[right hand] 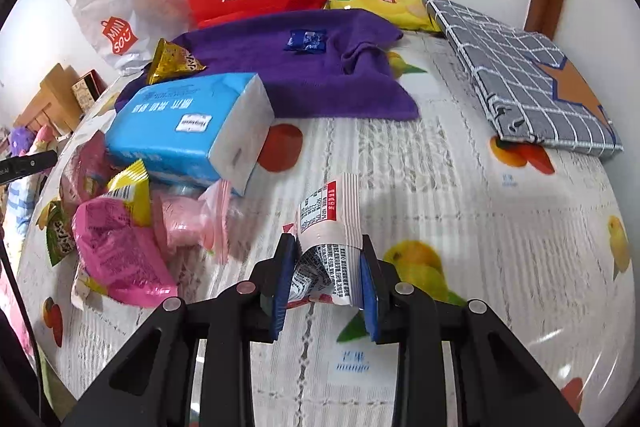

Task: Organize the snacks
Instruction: 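Grasp the green snack packet with the left tool while the right tool regrips the white wrapper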

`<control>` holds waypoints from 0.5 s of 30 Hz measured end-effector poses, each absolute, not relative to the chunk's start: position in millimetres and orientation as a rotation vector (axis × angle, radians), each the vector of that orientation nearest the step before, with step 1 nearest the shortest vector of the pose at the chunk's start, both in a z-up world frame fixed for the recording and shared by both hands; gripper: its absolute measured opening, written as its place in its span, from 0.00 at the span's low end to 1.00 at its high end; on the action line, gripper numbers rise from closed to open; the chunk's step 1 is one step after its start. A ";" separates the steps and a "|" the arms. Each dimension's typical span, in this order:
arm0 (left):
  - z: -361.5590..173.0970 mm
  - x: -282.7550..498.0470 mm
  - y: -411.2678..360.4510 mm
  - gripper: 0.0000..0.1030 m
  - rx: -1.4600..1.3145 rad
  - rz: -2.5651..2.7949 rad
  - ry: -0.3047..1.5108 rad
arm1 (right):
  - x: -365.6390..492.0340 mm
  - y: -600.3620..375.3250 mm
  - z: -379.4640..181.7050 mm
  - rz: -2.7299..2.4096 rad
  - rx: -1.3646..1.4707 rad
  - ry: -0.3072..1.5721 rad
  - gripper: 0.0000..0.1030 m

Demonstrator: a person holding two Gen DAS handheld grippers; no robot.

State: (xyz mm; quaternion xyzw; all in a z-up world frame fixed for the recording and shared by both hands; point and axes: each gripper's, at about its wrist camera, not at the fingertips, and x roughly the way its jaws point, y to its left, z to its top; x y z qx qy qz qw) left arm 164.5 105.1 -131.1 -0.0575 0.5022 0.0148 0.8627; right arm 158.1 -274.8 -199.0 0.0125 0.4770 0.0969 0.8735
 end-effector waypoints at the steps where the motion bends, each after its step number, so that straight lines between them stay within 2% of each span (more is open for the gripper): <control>1: -131.8 162.6 104.1 0.65 -0.119 0.021 1.054 | 157.1 -274.7 -199.6 0.202 0.027 0.998 0.31; 6: -134.9 150.4 96.5 0.65 -0.112 -0.028 1.056 | 159.4 -275.8 -201.3 0.188 0.001 1.010 0.36; 15: -146.0 126.0 80.4 0.65 -0.085 -0.109 1.082 | 155.8 -271.6 -198.7 0.176 -0.028 1.017 0.38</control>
